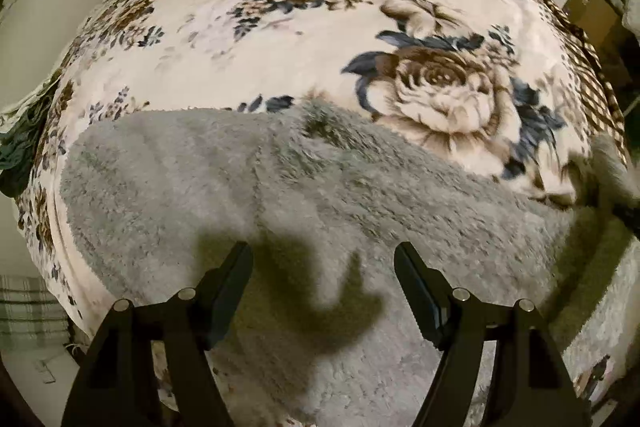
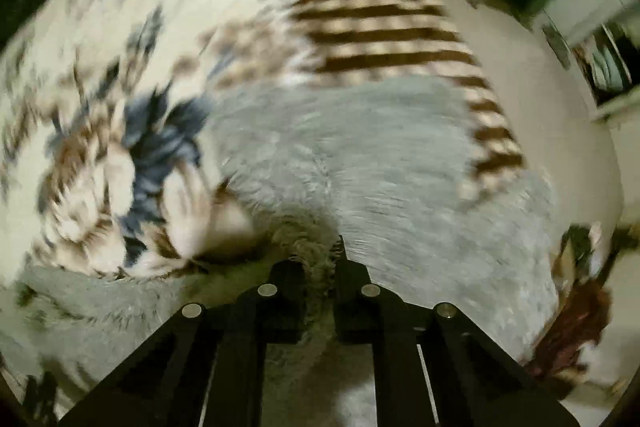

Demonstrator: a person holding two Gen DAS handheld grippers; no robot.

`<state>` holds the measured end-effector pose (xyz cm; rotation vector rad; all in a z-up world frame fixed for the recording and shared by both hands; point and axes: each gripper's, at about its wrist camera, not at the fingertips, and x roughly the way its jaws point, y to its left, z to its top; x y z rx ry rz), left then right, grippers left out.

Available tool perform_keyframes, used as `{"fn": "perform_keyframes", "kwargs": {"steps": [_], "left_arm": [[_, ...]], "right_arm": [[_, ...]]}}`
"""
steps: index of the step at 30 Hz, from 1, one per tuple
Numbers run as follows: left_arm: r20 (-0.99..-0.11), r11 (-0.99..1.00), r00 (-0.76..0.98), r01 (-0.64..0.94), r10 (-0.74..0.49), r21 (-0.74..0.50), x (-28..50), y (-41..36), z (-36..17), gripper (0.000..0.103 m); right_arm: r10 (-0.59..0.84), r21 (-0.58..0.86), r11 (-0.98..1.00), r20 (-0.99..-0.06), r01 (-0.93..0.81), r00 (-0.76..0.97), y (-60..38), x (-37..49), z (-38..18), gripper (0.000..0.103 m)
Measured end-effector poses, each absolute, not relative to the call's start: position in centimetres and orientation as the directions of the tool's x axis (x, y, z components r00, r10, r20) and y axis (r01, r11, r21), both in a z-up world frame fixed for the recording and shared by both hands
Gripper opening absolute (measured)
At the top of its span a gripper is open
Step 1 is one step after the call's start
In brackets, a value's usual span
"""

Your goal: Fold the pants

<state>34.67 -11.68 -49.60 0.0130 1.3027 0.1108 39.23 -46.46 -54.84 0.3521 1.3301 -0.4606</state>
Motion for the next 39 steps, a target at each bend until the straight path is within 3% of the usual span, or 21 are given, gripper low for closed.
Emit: {"fn": "perform_keyframes", "kwargs": {"steps": [6,9,11,12,14,16,24,25,27,28,35,39], "left_arm": [[-0.968,0.997,0.241,-0.061,0.070,0.057,33.5,-13.1,-49.8,0.071],[-0.971,0.998,0.232,-0.038,0.063,0.056,32.9,-14.3,-50.4,0.071],[-0.973,0.998,0.223,-0.015,0.057,0.055,32.5,-15.5,-51.0,0.071],[-0.974,0.998,0.218,-0.006,0.055,0.054,32.3,-15.9,-51.3,0.071],[-0.978,0.999,0.202,0.012,0.048,0.051,32.0,-16.9,-51.8,0.071],[-0.980,0.998,0.195,0.030,0.045,0.052,31.7,-17.8,-52.1,0.071],[-0.982,0.997,0.185,0.055,0.046,0.057,30.9,-20.0,-52.6,0.071],[-0.981,0.997,0.188,0.057,0.048,0.060,30.9,-20.2,-52.5,0.071],[-0.979,0.996,0.195,0.064,0.051,0.064,30.8,-20.6,-52.5,0.071],[-0.979,0.995,0.198,0.068,0.053,0.068,30.8,-20.8,-52.4,0.071],[-0.978,0.996,0.201,0.063,0.053,0.066,30.7,-20.6,-52.3,0.071],[-0.976,0.997,0.212,0.047,0.047,0.058,30.7,-19.9,-52.0,0.071]], "right_arm": [[-0.102,0.086,0.673,-0.973,0.735,0.208,-55.5,28.2,-52.7,0.010],[-0.095,0.104,0.560,-0.978,0.822,0.188,-59.3,22.8,-55.1,0.009],[-0.009,0.143,0.491,-0.985,0.859,0.170,-60.8,20.1,-58.2,0.011],[0.057,0.178,0.450,-0.984,0.875,0.171,-61.5,18.9,-60.1,0.014],[0.120,0.231,0.382,-0.973,0.895,0.199,-62.4,16.8,-62.0,0.042],[0.119,0.273,0.351,-0.962,0.896,0.247,-62.8,15.8,-61.9,0.056],[0.157,0.359,0.242,-0.931,0.901,0.328,-66.0,16.7,-63.3,0.058],[0.154,0.354,0.242,-0.933,0.903,0.324,-66.0,17.3,-63.6,0.055],[0.124,0.322,0.269,-0.946,0.908,0.299,-65.9,18.5,-63.8,0.017],[0.099,0.298,0.287,-0.954,0.910,0.281,-65.8,18.6,-63.5,0.005],[-0.073,0.213,0.285,-0.967,0.935,0.243,-64.7,14.6,-58.8,0.004],[0.007,0.166,0.308,-0.985,0.937,0.172,-65.5,14.0,-61.3,0.005]]}}
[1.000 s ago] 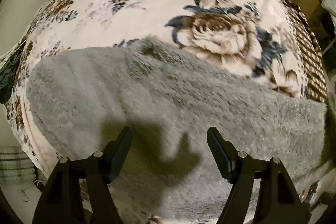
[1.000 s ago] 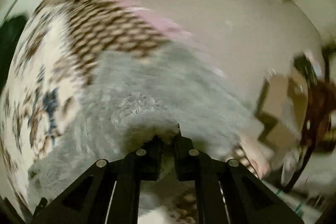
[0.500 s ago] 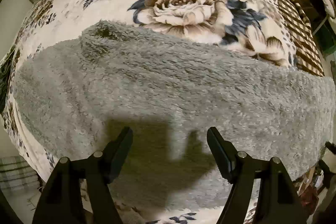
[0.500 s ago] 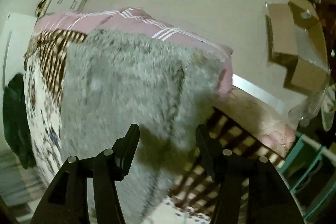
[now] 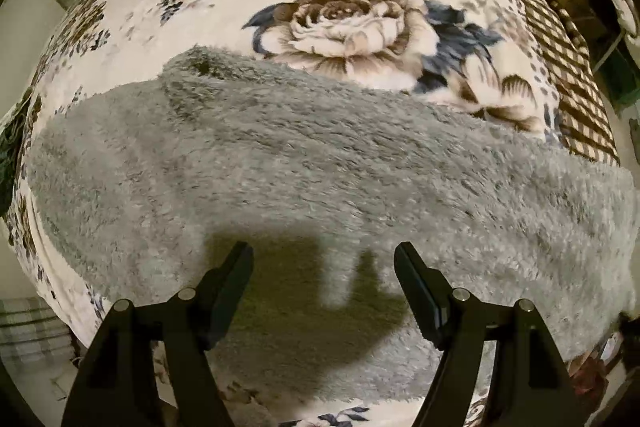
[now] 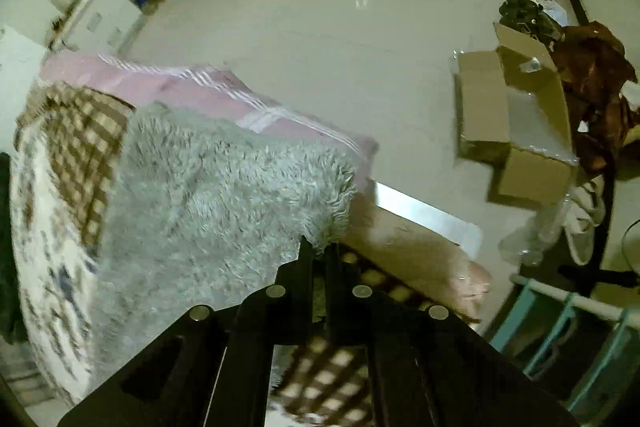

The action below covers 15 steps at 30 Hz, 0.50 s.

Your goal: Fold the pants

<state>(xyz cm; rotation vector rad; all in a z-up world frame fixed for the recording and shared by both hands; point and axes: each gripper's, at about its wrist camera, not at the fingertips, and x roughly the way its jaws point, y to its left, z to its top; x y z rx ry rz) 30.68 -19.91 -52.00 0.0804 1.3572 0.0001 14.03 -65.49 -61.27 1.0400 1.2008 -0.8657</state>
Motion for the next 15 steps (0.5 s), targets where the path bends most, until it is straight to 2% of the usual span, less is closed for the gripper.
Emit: {"fn": "perform_keyframes", "kwargs": {"steps": [3,4,5,7,11,15], "left_arm": [[-0.976,0.999,0.217,0.021,0.037,0.042,30.8,-18.5,-51.6,0.071],[-0.975,0.999,0.221,0.010,0.033,0.036,30.8,-17.5,-51.3,0.071],[-0.973,0.999,0.227,-0.003,0.033,0.034,30.8,-16.4,-50.9,0.071],[-0.972,0.999,0.233,-0.036,0.031,0.023,30.7,-14.0,-50.1,0.071],[-0.969,0.989,0.240,-0.148,0.052,0.016,30.4,-6.4,-48.4,0.071],[-0.972,0.952,0.216,-0.306,0.090,0.020,30.2,3.6,-47.5,0.071]], "right_arm": [[0.136,0.196,0.368,-0.978,0.909,0.156,-64.9,15.5,-63.1,0.016],[0.141,0.211,0.399,-0.976,0.892,0.167,-64.0,16.2,-62.4,0.031],[0.130,0.221,0.439,-0.975,0.871,0.182,-62.8,16.9,-61.2,0.055],[0.138,0.251,0.523,-0.968,0.815,0.210,-59.7,18.6,-59.2,0.072],[0.212,0.280,0.663,-0.960,0.694,0.185,-50.7,21.8,-57.5,0.072],[0.334,0.339,0.689,-0.933,0.640,0.135,-41.1,23.7,-58.8,0.072]]}}
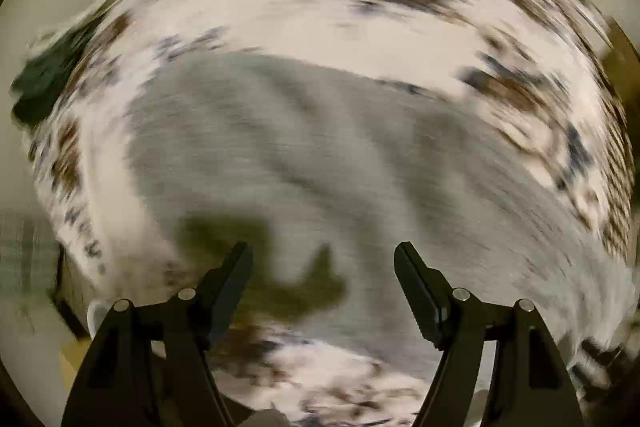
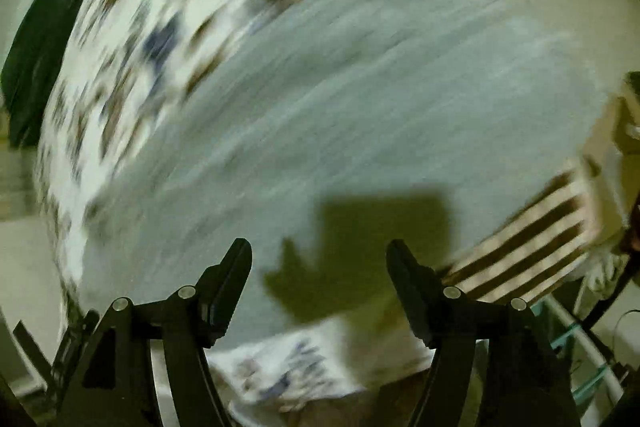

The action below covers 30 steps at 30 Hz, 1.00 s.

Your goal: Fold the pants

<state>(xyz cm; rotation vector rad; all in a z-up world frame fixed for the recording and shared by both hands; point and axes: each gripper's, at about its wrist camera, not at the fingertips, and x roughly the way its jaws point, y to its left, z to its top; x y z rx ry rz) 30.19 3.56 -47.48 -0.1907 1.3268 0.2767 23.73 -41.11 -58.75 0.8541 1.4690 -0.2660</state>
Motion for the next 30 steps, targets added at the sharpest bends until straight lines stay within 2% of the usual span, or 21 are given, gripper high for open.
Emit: {"fn": "perform_keyframes", "kwargs": {"steps": [5,9,15,16,17,18,19,20,21,23,30], "left_arm": [[-0.978,0.887,0.179,-0.462,0.109,0.014,30.6,13.8,-48.3,0.071],[-0.982,0.861,0.168,-0.509,0.088,-0.010,31.9,18.4,-49.9,0.071],[-0.979,0.821,0.198,-0.552,-0.038,-0.144,34.2,22.4,-52.1,0.071],[-0.976,0.815,0.211,-0.555,-0.052,-0.163,34.4,22.8,-52.3,0.069],[-0.970,0.804,0.232,-0.562,-0.072,-0.194,34.7,23.2,-52.7,0.057],[-0.965,0.797,0.246,-0.564,-0.087,-0.216,35.0,23.5,-52.9,0.046],[-0.960,0.793,0.260,-0.563,-0.100,-0.235,35.1,23.7,-53.1,0.014],[-0.951,0.785,0.284,-0.560,-0.120,-0.267,35.1,23.8,-53.2,0.009],[-0.946,0.786,0.300,-0.553,-0.122,-0.276,35.1,23.9,-53.1,0.009],[-0.930,0.800,0.349,-0.522,-0.116,-0.296,34.8,23.7,-52.2,0.007],[-0.899,0.766,0.423,-0.538,-0.117,-0.353,31.3,26.0,-48.9,0.006]], "right_arm": [[0.461,0.370,0.607,-0.885,0.704,0.068,-32.8,23.0,-61.9,0.072],[0.512,0.352,0.564,-0.859,0.747,0.019,-28.4,21.8,-63.8,0.072],[0.521,0.317,0.524,-0.853,0.791,-0.003,-25.3,21.3,-66.2,0.072],[0.513,0.313,0.525,-0.859,0.792,-0.001,-25.0,21.3,-66.4,0.067],[0.499,0.310,0.528,-0.866,0.791,0.005,-24.7,21.5,-66.5,0.055],[0.490,0.307,0.536,-0.872,0.787,0.007,-24.3,21.9,-66.6,0.050],[0.480,0.305,0.544,-0.877,0.782,0.008,-24.2,22.1,-66.6,0.039],[0.457,0.297,0.562,-0.889,0.772,0.010,-23.9,22.4,-66.3,0.023],[0.437,0.286,0.576,-0.899,0.766,0.007,-23.9,22.7,-65.9,0.016],[0.393,0.265,0.606,-0.920,0.750,0.008,-23.5,23.1,-65.1,0.010],[0.337,0.253,0.668,-0.941,0.700,0.018,-22.8,22.3,-61.7,0.008]]}}
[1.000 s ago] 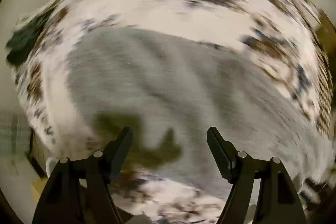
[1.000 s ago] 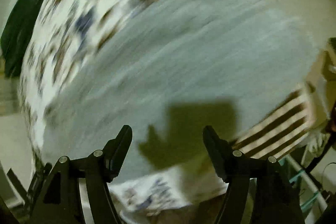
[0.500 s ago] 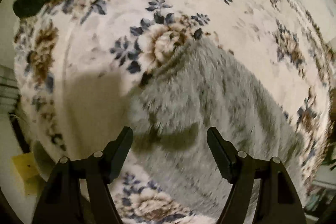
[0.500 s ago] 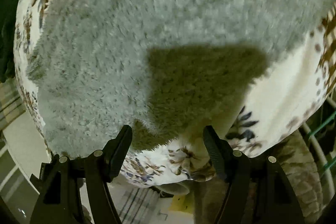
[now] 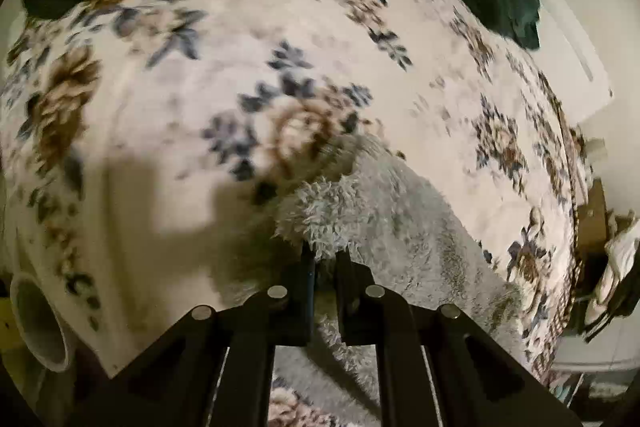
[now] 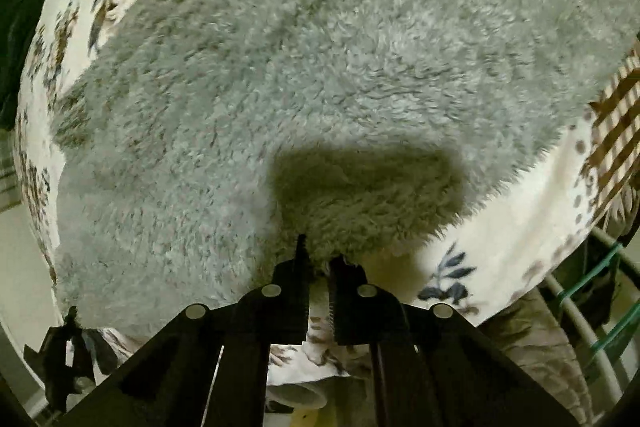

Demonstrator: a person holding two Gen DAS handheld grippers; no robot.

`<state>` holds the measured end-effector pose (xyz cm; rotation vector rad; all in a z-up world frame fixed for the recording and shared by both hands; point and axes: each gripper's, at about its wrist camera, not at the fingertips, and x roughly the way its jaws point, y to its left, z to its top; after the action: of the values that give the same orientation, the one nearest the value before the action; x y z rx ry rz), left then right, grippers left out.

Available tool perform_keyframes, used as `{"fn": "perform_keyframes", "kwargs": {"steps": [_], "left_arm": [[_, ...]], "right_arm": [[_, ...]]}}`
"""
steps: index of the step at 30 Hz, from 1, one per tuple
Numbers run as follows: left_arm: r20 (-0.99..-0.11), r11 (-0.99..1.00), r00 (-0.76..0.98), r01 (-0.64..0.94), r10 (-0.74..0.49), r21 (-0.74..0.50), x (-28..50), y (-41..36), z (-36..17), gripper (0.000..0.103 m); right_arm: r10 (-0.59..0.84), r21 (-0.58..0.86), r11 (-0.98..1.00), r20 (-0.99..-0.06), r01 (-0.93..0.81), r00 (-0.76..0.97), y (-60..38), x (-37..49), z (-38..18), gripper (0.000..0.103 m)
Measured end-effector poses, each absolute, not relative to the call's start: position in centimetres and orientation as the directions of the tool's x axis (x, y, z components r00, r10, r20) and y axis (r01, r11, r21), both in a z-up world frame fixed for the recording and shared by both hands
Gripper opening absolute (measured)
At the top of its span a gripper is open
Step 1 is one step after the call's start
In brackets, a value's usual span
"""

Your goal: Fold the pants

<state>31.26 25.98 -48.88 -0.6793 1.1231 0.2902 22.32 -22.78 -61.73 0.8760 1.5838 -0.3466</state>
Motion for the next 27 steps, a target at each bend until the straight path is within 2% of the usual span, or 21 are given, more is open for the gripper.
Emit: {"fn": "perform_keyframes", "kwargs": {"steps": [6,10,13,15,17,18,19,21,23,25,27], "left_arm": [[-0.918,0.746,0.384,-0.580,-0.104,-0.327,27.9,27.6,-49.2,0.006],[-0.941,0.745,0.327,-0.605,-0.089,-0.281,26.6,27.9,-51.5,0.007],[-0.963,0.749,0.252,-0.619,-0.093,-0.235,26.4,27.7,-53.0,0.014],[-0.980,0.780,0.189,-0.605,-0.058,-0.163,26.6,26.6,-52.3,0.027],[-0.983,0.830,0.182,-0.550,0.011,-0.093,26.5,24.9,-50.4,0.047],[-0.982,0.850,0.184,-0.523,0.044,-0.060,26.4,24.2,-49.6,0.053],[-0.980,0.867,0.184,-0.498,0.080,-0.023,26.5,23.3,-48.7,0.065],[-0.968,0.894,0.228,-0.447,0.107,-0.007,26.9,21.2,-46.8,0.072],[-0.957,0.917,0.271,-0.398,0.102,-0.015,27.9,18.8,-45.6,0.087],[-0.941,0.943,0.328,-0.330,0.079,-0.036,30.0,15.6,-44.9,0.093],[-0.936,0.954,0.349,-0.292,0.042,-0.066,32.3,13.5,-45.2,0.093]], "right_arm": [[0.309,0.243,0.723,-0.951,0.647,0.011,-22.3,22.0,-59.3,0.007],[0.305,0.216,0.737,-0.952,0.641,-0.030,-21.9,22.3,-60.9,0.007],[0.313,0.192,0.768,-0.945,0.611,-0.097,-20.8,24.1,-62.7,0.011],[0.351,0.205,0.783,-0.925,0.587,-0.146,-20.4,25.1,-63.0,0.026],[0.397,0.262,0.785,-0.909,0.561,-0.130,-20.2,25.8,-61.3,0.062],[0.406,0.283,0.789,-0.906,0.545,-0.117,-20.0,26.6,-60.3,0.068],[0.421,0.310,0.793,-0.901,0.525,-0.103,-19.7,27.5,-59.3,0.071],[0.465,0.381,0.795,-0.882,0.473,-0.071,-18.9,29.9,-57.3,0.071],[0.512,0.447,0.785,-0.858,0.428,-0.043,-18.1,33.5,-56.5,0.071],[0.557,0.498,0.754,-0.831,0.428,-0.014,-17.3,36.7,-56.5,0.071],[0.614,0.558,0.707,-0.789,0.434,0.014,-16.2,41.2,-57.5,0.071]]}}
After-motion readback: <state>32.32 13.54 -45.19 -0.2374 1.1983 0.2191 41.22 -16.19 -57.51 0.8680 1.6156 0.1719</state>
